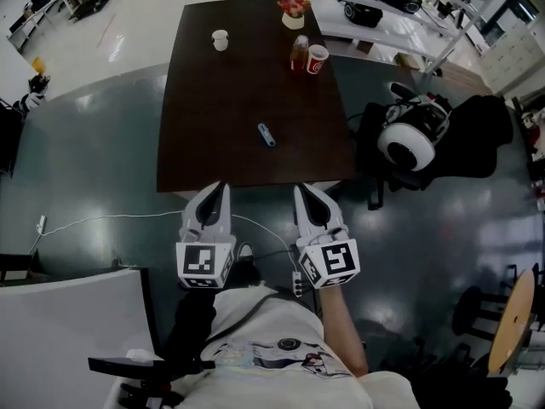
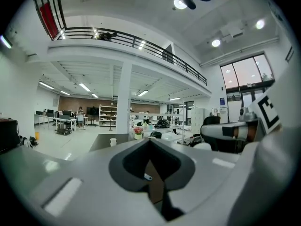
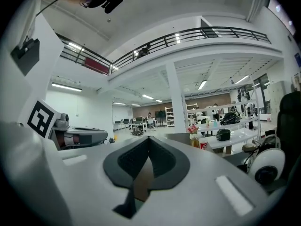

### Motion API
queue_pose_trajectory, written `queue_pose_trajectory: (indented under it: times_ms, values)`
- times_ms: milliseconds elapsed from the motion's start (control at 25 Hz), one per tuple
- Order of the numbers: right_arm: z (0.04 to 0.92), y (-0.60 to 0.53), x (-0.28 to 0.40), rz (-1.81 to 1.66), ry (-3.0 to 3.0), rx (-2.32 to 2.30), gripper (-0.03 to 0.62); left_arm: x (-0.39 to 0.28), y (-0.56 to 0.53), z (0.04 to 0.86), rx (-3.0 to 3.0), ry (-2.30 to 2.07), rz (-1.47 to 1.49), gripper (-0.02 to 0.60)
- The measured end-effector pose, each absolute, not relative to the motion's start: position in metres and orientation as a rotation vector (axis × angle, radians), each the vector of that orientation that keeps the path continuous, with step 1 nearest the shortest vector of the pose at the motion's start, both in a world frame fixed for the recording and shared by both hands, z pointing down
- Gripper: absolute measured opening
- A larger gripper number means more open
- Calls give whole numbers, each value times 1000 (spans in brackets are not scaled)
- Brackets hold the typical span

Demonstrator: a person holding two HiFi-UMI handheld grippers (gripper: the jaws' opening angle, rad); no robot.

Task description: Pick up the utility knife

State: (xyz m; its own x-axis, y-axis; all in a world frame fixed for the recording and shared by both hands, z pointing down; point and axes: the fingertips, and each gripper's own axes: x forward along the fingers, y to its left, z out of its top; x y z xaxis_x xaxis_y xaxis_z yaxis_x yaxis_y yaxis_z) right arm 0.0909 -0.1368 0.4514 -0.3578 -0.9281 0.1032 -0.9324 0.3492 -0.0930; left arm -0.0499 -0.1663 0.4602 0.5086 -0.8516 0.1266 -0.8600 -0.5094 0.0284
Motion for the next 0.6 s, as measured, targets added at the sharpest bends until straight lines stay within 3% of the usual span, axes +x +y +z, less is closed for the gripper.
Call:
queue_pose_trajectory:
  times_ms: [600]
  values:
    - [478,-206,73,310,-2453,1762,2,-57,-243,486,2628,-1383,204,-2]
